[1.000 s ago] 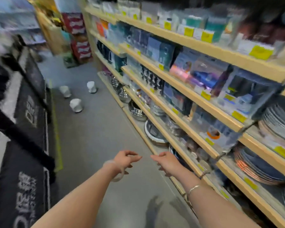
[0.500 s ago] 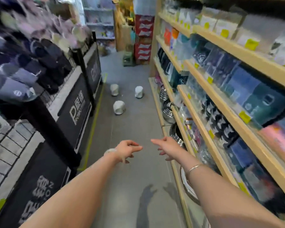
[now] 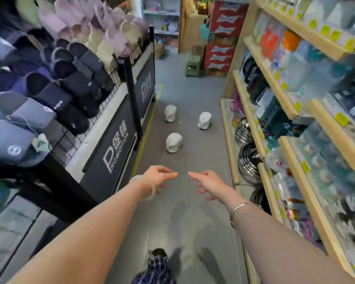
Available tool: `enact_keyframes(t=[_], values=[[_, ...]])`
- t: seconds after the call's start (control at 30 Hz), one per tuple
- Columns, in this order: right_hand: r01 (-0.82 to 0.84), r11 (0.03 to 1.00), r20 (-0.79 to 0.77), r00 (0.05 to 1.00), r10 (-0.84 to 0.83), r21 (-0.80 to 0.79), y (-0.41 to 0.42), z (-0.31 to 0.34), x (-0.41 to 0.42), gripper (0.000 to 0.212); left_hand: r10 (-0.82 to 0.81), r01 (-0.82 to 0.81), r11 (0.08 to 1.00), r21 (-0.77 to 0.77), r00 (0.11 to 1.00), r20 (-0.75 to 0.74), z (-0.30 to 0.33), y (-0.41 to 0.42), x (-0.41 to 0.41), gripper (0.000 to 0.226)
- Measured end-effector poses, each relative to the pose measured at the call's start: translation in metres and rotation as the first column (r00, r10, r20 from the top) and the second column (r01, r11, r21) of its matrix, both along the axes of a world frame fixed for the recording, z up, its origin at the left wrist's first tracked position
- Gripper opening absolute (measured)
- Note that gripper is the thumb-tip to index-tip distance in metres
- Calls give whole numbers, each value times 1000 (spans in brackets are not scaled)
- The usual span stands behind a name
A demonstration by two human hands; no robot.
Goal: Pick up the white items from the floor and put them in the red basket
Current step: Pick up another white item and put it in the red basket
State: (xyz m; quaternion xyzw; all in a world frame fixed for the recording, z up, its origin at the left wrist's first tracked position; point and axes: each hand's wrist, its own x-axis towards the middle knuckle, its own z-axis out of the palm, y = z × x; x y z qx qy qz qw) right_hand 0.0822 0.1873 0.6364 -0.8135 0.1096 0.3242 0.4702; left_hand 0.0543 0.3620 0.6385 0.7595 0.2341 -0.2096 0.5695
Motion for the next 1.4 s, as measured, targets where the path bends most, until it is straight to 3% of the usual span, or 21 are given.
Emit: enact_keyframes(t=[0.13, 0.33, 0.5, 0.67, 0.8, 0.97, 1.23, 1.4], values=[[34, 997, 9, 999, -35, 62, 37, 8, 85, 39, 11, -13, 999, 34, 999, 50, 11, 42, 91, 38], [88, 995, -63, 994, -84, 55, 61, -8, 202, 39, -38, 38, 998, 47, 999, 4, 0, 70, 212, 40], [64, 997, -53, 997, -61, 50, 72, -24, 329, 49, 1, -1, 999, 33, 1000, 3, -14, 82, 335, 27], [-1, 1000, -71, 997, 3, 20, 78, -23, 445, 34, 12, -10, 999, 42, 999, -49, -18, 90, 431, 24], [-8, 1000, -89, 996, 7, -10, 91, -28, 524, 55, 82, -83, 997, -4, 992, -93, -30, 106, 490, 21], [-88, 995, -171, 982, 79, -46, 117, -65, 608, 32, 185, -197, 980, -29, 955, -230, -75, 134, 557, 28], [-354, 920, -205, 926, 318, -170, 150, -159, 738, 60, 201, -233, 972, -44, 908, -369, -177, 164, 669, 53], [-489, 849, -276, 860, 430, -202, 160, -234, 797, 74, 257, -317, 946, -73, 866, -428, -245, 159, 710, 56]])
